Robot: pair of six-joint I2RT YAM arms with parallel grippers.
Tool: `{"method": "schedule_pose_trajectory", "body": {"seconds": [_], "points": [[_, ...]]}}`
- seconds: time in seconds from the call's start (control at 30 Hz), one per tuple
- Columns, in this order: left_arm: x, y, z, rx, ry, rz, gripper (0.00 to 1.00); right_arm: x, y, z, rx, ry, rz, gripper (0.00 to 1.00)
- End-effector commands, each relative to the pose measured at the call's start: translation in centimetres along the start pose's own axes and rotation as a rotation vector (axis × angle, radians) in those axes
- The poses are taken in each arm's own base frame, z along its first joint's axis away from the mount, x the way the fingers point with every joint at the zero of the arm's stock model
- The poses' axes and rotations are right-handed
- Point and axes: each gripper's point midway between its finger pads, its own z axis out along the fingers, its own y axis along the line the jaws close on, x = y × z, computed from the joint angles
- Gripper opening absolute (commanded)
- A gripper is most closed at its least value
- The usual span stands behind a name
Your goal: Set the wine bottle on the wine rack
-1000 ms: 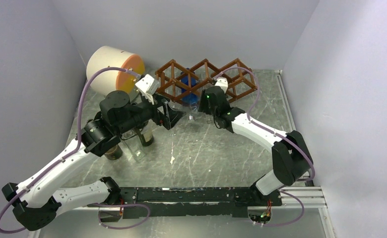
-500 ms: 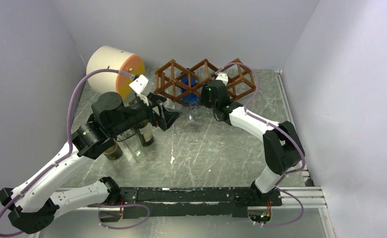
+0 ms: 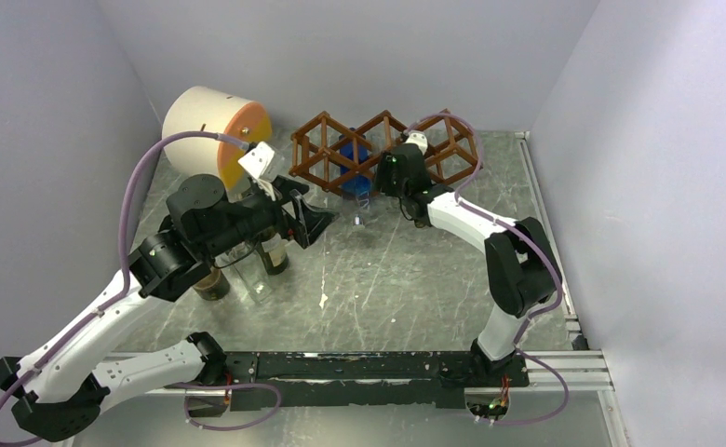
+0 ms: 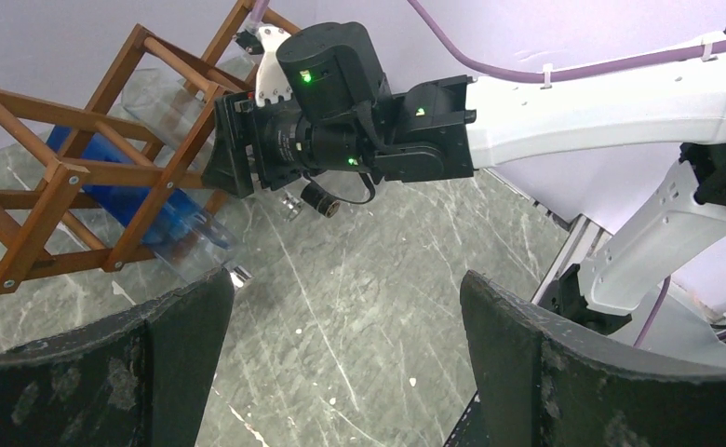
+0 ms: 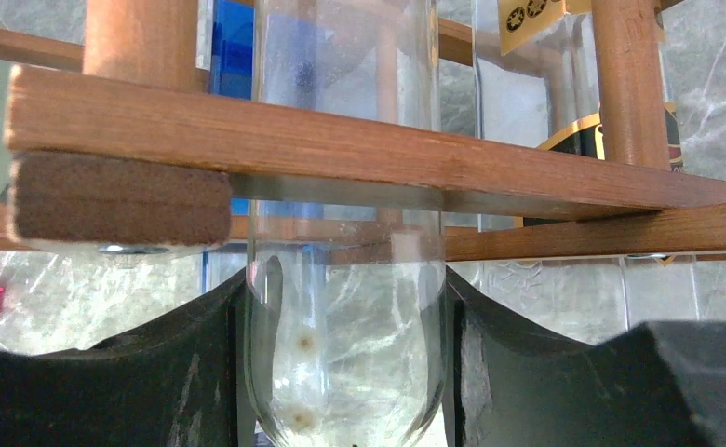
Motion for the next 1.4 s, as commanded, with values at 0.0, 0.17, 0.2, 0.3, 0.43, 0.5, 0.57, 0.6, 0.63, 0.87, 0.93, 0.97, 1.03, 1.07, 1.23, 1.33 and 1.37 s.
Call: {"method": "schedule_pose_trajectory", "body": {"seconds": [0.0, 0.17, 0.2, 0.3, 0.43, 0.5, 0.57, 0.6, 0.63, 0.87, 0.93, 0.97, 1.03, 1.07, 1.23, 1.33, 1.37], "points": [[-1.1, -0.3, -0.7, 0.001, -0.029, -0.007, 0.95, -2.5, -0.3, 1.1, 0.001, -0.076, 0.039, 0.51], [-0.9, -0.2, -0.8, -0.006, -0.020, -0.007, 0.95, -2.7, -0.4, 0.7, -0.001, -0.088, 0.029, 0.71], [-0.8, -0.2, -0.8, -0.006, -0.019, -0.008, 0.95, -2.8, -0.4, 0.5, -0.001, -0.091, 0.030, 0.74], [-0.7, -0.2, -0.7, -0.006, -0.018, -0.009, 0.95, -3.1, -0.5, 0.0, -0.001, -0.097, 0.029, 0.82], [-0.6, 0.0, -0.6, -0.011, -0.010, -0.006, 0.95, -3.2, -0.7, -0.9, 0.006, -0.092, 0.022, 0.90], [-0.5, 0.0, -0.5, -0.013, -0.008, -0.005, 0.95, -3.4, -0.8, -1.4, 0.007, -0.093, 0.018, 0.92], [-0.5, 0.1, -0.5, -0.016, -0.005, -0.003, 0.95, -3.4, -0.8, -2.1, 0.005, -0.087, 0.014, 0.93], [-0.5, 0.1, -0.5, -0.016, -0.003, -0.003, 0.95, -3.4, -0.9, -2.4, 0.004, -0.079, 0.012, 0.94], [-0.4, 0.1, -0.5, -0.019, -0.001, -0.003, 0.95, -3.3, -0.9, -2.8, 0.000, -0.068, 0.008, 0.94], [-0.5, 0.4, -0.5, -0.032, -0.019, -0.003, 0.95, 1.1, -1.3, -4.7, -0.043, 0.065, 0.013, 0.89], [-0.4, 0.5, -0.3, -0.033, -0.017, -0.003, 0.95, 1.9, -1.7, -4.8, -0.030, 0.089, 0.021, 0.87], [-0.5, 0.4, -0.2, -0.032, -0.015, -0.004, 0.95, 2.1, -1.9, -4.8, -0.023, 0.096, 0.024, 0.86], [-0.4, 0.4, 0.0, -0.032, -0.002, -0.004, 0.95, 2.4, -1.8, -4.7, -0.026, 0.104, 0.031, 0.83], [-0.3, 0.4, 0.0, -0.031, 0.001, -0.001, 0.95, 2.5, -1.7, -4.7, -0.035, 0.103, 0.033, 0.81], [0.0, 0.3, 0.4, -0.021, 0.018, 0.002, 0.95, 2.2, -1.2, -3.9, -0.050, 0.098, 0.024, 0.59], [0.1, 0.4, 0.5, -0.028, 0.019, 0.000, 0.95, 1.4, -0.8, -3.4, -0.056, 0.079, 0.020, 0.49], [0.0, 0.4, 0.4, -0.030, 0.018, 0.000, 0.95, 1.2, -0.8, -3.2, -0.054, 0.075, 0.017, 0.47]]}}
